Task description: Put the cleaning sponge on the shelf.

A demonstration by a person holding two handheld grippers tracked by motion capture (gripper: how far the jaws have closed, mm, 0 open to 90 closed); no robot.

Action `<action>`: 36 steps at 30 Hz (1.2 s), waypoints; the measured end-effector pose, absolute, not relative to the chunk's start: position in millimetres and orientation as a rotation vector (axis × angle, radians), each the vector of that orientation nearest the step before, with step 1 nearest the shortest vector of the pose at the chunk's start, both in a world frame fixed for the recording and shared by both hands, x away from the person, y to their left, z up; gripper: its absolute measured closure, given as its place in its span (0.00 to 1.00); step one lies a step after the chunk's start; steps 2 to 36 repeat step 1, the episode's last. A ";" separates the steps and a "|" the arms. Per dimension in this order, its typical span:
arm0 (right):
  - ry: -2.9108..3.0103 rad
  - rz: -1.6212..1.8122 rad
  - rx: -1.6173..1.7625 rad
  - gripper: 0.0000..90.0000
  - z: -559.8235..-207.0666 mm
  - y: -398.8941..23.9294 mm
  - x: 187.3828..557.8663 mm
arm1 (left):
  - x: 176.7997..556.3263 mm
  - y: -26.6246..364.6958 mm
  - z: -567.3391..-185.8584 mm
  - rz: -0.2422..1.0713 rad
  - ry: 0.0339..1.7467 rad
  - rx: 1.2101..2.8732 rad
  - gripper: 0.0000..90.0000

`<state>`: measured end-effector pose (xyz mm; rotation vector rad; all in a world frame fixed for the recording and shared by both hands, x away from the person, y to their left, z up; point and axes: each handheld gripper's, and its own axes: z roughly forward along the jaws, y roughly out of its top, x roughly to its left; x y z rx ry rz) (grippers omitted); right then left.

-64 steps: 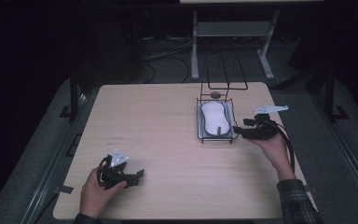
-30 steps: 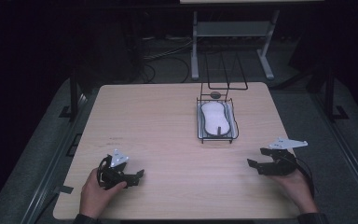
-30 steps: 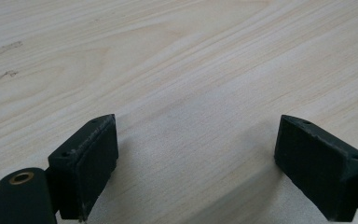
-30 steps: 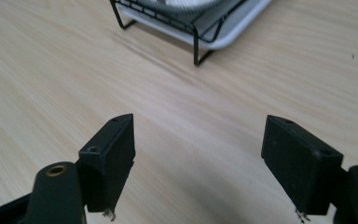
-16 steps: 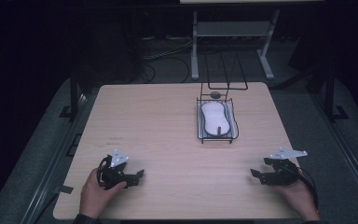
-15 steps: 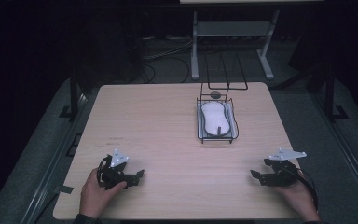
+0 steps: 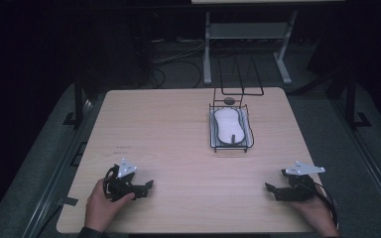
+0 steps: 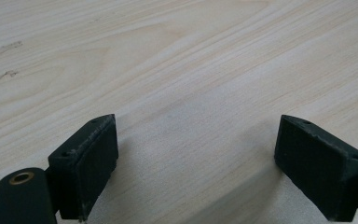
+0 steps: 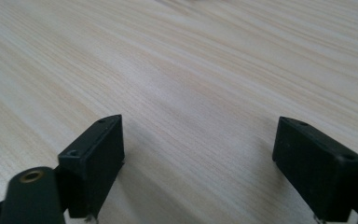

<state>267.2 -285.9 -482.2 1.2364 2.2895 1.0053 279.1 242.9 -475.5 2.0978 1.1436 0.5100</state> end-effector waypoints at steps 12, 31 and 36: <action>2.288 1.003 1.240 0.17 -482.2 -285.9 267.3 | 279.1 242.9 -475.5 0.510 1.144 2.098 0.14; 2.288 1.003 1.240 0.17 -482.2 -285.9 267.3 | 279.1 242.9 -475.5 0.510 1.144 2.098 0.14; 2.288 1.003 1.240 0.17 -482.2 -285.9 267.3 | 279.1 242.9 -475.5 0.510 1.144 2.098 0.14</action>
